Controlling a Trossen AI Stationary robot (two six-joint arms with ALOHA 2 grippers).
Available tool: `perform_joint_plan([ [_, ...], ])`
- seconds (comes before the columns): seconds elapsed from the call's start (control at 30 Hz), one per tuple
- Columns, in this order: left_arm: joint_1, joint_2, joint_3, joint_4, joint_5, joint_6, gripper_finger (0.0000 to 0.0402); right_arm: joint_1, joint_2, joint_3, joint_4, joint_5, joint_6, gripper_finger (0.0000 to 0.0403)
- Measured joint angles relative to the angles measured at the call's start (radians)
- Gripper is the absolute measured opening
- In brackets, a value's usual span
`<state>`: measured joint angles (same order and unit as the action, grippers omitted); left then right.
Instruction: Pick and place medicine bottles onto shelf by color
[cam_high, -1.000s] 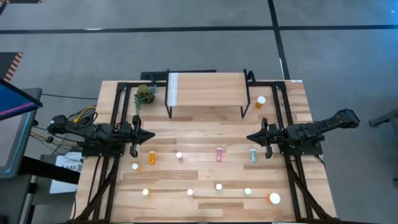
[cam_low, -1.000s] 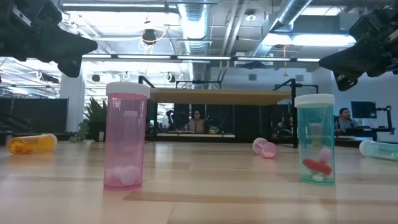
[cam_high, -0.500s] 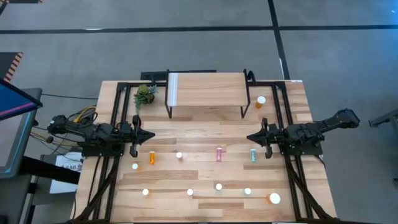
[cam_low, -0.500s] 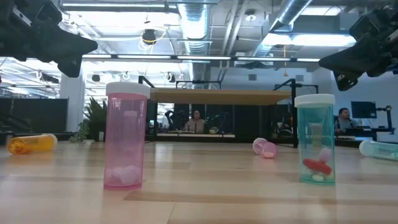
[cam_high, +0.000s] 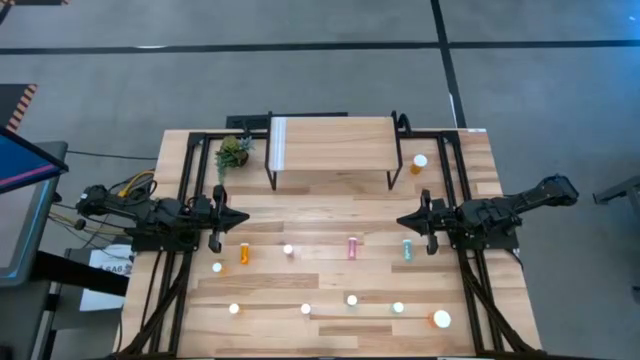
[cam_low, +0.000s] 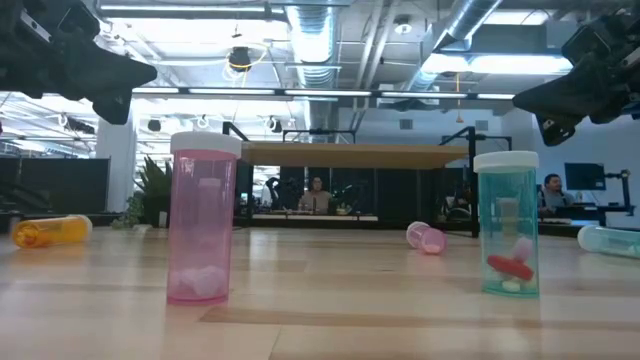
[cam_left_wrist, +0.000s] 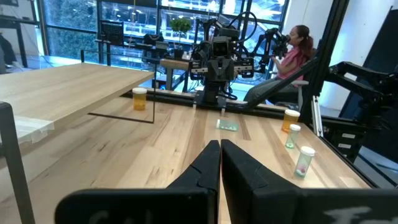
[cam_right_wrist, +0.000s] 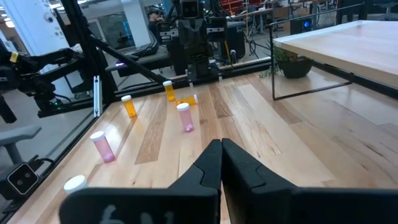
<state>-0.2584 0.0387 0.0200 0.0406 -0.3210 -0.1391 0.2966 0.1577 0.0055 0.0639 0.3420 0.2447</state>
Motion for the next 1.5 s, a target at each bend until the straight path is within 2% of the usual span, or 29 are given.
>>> perform_joint_plan([
  [0.57, 0.0, 0.0, 0.0, 0.0, 0.0, 0.0, 0.0, 0.0, 0.0, 0.0, 0.0, 0.0, -0.001, 0.0028],
  [0.83, 0.0, 0.0, 0.0, 0.0, 0.0, 0.0, 0.0, 0.0, 0.0, 0.0, 0.007, 0.0, -0.182, 0.0027],
  [1.2, 0.0, 0.0, 0.0, 0.0, 0.0, 0.0, 0.0, -0.006, 0.0, 0.0, 0.26, 0.001, -0.227, 0.0027],
  [1.5, 0.0, 0.0, 0.0, 0.0, 0.0, 0.0, 0.0, -0.047, -0.001, 0.048, 0.287, 0.029, -0.288, 0.0025],
])
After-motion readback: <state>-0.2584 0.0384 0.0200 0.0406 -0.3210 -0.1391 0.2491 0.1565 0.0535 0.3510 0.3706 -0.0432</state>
